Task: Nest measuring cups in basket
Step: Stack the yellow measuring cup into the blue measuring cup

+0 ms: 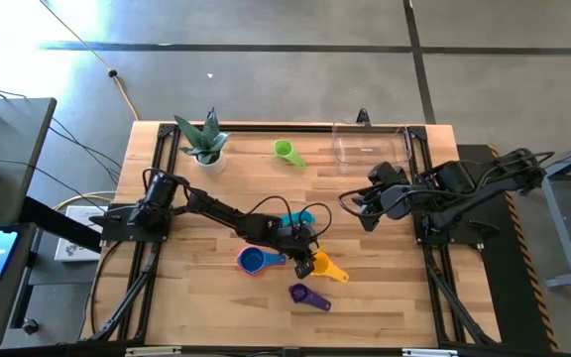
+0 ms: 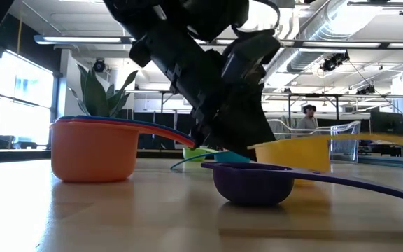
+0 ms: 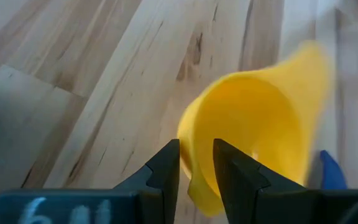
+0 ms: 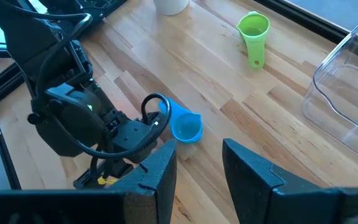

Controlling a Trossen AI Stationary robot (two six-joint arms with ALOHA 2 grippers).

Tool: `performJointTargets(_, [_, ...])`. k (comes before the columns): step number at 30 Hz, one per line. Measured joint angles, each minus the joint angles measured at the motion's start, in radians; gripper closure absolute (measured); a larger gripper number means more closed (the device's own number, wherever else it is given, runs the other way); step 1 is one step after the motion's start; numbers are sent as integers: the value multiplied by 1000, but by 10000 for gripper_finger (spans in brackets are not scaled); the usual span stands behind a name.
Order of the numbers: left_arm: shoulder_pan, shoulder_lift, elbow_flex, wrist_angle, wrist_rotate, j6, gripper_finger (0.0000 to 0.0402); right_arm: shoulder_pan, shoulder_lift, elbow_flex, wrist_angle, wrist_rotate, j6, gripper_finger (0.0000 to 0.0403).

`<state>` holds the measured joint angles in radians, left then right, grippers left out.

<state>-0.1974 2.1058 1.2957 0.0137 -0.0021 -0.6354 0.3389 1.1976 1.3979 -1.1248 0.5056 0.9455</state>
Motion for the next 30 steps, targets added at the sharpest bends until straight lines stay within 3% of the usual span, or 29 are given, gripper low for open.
performJointTargets(10, [1, 1, 0, 9, 11, 0, 377, 0, 0, 0, 0, 1, 0, 281])
performJointTargets(24, [28, -2, 0, 2, 97, -159, 379, 0, 0, 0, 0, 1, -3, 281])
performJointTargets(30, [34, -60, -1, -69, 59, -202, 379, 0, 0, 0, -3, 14, -3, 281])
